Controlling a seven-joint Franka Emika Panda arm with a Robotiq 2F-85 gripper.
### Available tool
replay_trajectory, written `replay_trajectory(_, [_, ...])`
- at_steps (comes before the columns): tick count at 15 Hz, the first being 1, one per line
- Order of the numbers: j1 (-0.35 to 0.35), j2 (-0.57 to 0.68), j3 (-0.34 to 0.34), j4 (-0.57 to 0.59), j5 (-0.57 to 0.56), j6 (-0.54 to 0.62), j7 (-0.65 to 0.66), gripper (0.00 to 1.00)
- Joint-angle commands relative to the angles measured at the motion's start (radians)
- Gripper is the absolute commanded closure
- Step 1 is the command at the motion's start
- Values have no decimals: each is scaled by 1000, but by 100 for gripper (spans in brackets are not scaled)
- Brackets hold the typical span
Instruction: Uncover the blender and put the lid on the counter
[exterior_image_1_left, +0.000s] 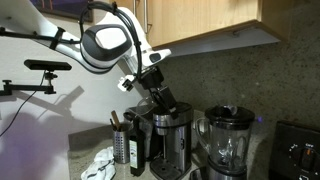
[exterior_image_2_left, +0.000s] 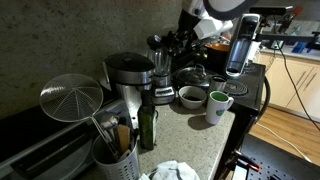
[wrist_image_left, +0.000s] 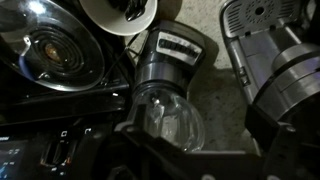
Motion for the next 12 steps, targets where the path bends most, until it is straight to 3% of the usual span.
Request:
replay_trajectory(1, [-63, 117, -5, 17, -93, 249, 80, 0])
replay_trajectory(6, [-136, 200, 12, 65, -288, 490, 252, 0])
replay_trajectory(12, [-200, 193, 24, 125, -561, 526, 490, 0])
